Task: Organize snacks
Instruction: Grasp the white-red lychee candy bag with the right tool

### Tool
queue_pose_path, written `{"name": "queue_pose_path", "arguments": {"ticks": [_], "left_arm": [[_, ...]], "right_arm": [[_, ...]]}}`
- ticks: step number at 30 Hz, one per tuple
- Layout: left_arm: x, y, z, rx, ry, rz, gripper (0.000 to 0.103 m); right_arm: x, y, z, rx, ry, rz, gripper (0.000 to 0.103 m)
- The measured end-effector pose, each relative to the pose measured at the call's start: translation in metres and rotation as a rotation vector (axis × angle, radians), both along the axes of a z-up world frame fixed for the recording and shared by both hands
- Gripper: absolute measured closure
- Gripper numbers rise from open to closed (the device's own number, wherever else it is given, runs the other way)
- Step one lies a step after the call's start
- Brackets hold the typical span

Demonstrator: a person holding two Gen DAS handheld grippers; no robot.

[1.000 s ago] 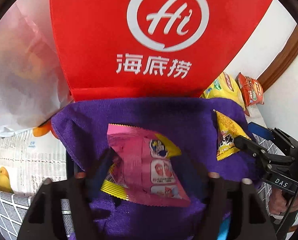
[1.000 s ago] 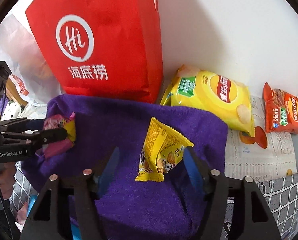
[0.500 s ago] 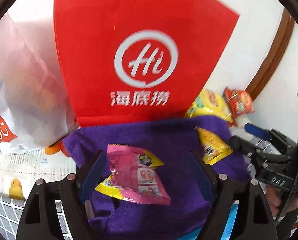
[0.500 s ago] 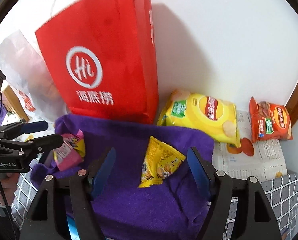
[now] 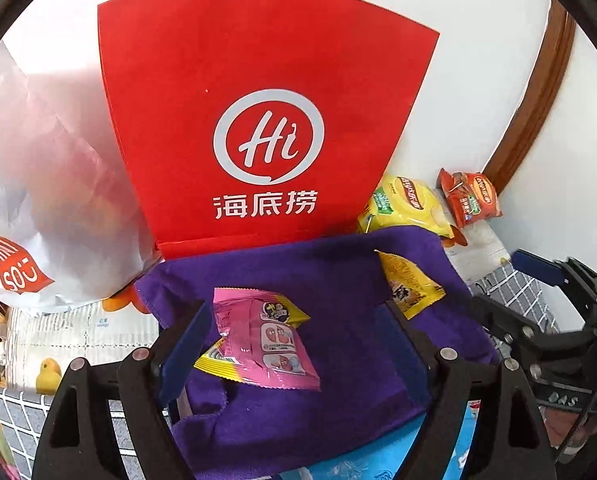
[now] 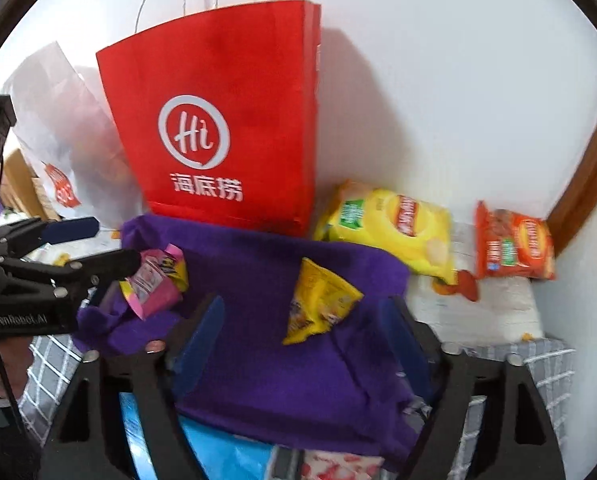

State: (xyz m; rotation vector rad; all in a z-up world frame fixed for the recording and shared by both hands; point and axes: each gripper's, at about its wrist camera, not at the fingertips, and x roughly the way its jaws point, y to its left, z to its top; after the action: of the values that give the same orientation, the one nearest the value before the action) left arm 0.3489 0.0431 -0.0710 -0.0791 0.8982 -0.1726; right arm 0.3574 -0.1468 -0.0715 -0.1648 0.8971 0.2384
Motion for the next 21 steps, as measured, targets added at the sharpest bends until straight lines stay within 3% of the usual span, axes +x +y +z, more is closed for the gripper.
{"name": "queue_pose_path", "arguments": {"ticks": [16, 21], "left_arm": [[-0.042, -0.004, 0.058, -0.087, -0.127, -0.074, 0.019], [-0.064, -0.008, 0.075, -0.045, -0.156, -0.066, 0.019]], "right_arm": [[-0.072, -0.042, 0.037, 0.100, -0.067, -0.087, 0.015], [-0.094, -0.049, 0.038, 0.075, -0.024, -0.083, 0.015]]}}
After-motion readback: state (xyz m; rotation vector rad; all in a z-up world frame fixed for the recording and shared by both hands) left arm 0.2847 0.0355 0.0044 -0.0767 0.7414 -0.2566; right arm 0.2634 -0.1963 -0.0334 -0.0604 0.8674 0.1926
